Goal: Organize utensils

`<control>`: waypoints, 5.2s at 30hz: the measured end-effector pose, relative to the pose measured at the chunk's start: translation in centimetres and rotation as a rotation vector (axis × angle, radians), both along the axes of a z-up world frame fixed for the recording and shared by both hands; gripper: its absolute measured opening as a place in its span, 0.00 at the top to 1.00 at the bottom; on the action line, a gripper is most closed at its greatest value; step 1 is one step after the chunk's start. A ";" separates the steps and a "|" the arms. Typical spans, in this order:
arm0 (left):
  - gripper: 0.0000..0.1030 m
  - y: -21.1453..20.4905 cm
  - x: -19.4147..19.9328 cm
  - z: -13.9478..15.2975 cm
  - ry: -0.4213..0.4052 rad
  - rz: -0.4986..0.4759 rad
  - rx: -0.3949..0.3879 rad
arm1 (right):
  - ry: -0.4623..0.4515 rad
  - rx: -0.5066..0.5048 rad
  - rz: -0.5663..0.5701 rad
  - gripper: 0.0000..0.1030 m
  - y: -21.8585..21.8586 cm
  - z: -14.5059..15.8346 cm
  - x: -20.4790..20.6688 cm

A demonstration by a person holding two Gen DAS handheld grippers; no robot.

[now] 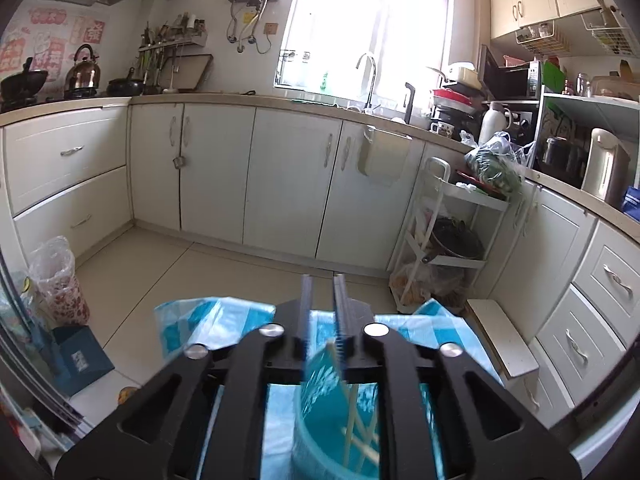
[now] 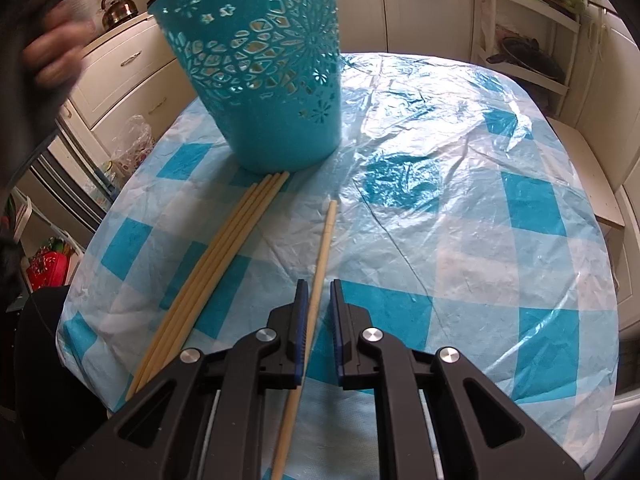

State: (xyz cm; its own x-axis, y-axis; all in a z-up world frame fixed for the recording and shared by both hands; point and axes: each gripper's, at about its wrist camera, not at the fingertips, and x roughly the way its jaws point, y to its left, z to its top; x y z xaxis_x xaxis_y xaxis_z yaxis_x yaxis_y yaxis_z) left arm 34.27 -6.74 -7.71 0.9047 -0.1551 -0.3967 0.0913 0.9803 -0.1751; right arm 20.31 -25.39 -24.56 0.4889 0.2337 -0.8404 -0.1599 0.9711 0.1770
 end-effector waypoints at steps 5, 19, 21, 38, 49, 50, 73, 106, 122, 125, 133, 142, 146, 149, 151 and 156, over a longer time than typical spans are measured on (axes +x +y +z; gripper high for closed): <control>0.59 2.4 -4.1 -0.3 0.019 0.005 -0.029 | -0.013 0.012 -0.026 0.89 -0.1 0.3 0.6; 0.46 6.8 -13.8 -4.4 0.184 -0.017 -0.044 | -0.002 -0.021 0.007 0.95 1.4 1.0 0.3; 0.45 7.6 -15.0 -4.6 0.189 -0.007 -0.048 | -0.053 0.123 -0.008 0.95 -0.2 2.8 -0.6; 0.39 8.6 -18.8 -3.8 0.204 -0.011 -0.072 | -0.533 0.417 -0.048 0.95 -0.6 17.6 1.6; 0.37 8.9 -18.0 -4.2 0.222 -0.005 -0.095 | -0.699 0.359 -0.159 0.95 0.2 19.8 10.0; 0.37 9.0 -17.8 -4.3 0.226 -0.003 -0.098 | -0.700 0.352 -0.169 0.95 0.2 19.6 10.7; 0.37 9.2 -16.0 -5.1 0.253 -0.007 -0.130 | -0.541 0.202 -0.077 0.94 2.4 15.2 13.7; 0.24 8.0 -23.0 -0.2 0.136 -0.019 -0.069 | -0.441 0.158 -0.163 0.71 0.4 13.8 -11.2; 0.23 6.4 -24.4 -0.4 0.156 -0.027 0.027 | -0.390 0.149 -0.149 0.71 1.3 11.8 -13.1; 0.23 6.0 -24.1 -0.8 0.168 -0.033 0.045 | -0.380 0.144 -0.147 0.71 1.6 11.4 -13.0; 0.22 6.6 -22.0 -3.4 0.258 -0.007 0.052 | -0.238 0.153 -0.151 0.73 3.4 5.8 -7.7; 0.22 6.9 -20.7 -5.4 0.308 0.000 0.072 | -0.108 0.160 -0.216 0.77 4.4 1.0 -1.0; 0.22 7.0 -19.9 -6.4 0.331 0.001 0.072 | -0.082 0.133 -0.203 0.77 5.1 0.0 0.1; 0.22 6.9 -19.2 -6.9 0.347 0.000 0.077 | -0.079 0.096 -0.188 0.78 5.6 -0.4 0.3; 0.22 6.8 -18.7 -7.3 0.355 -0.001 0.082 | -0.081 0.080 -0.169 0.78 5.8 -0.3 0.2; 0.22 5.8 -17.2 -8.4 0.377 -0.012 0.109 | -0.090 0.003 -0.094 0.89 5.6 -0.3 0.4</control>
State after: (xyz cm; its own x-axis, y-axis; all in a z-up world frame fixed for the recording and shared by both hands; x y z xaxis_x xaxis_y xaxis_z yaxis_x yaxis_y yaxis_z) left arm 17.09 -0.91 -16.06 0.6904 -0.1033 -0.7160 0.0520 0.9943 -0.0933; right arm 20.71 -19.79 -24.86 0.5823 0.1857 -0.7915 -0.0836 0.9821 0.1688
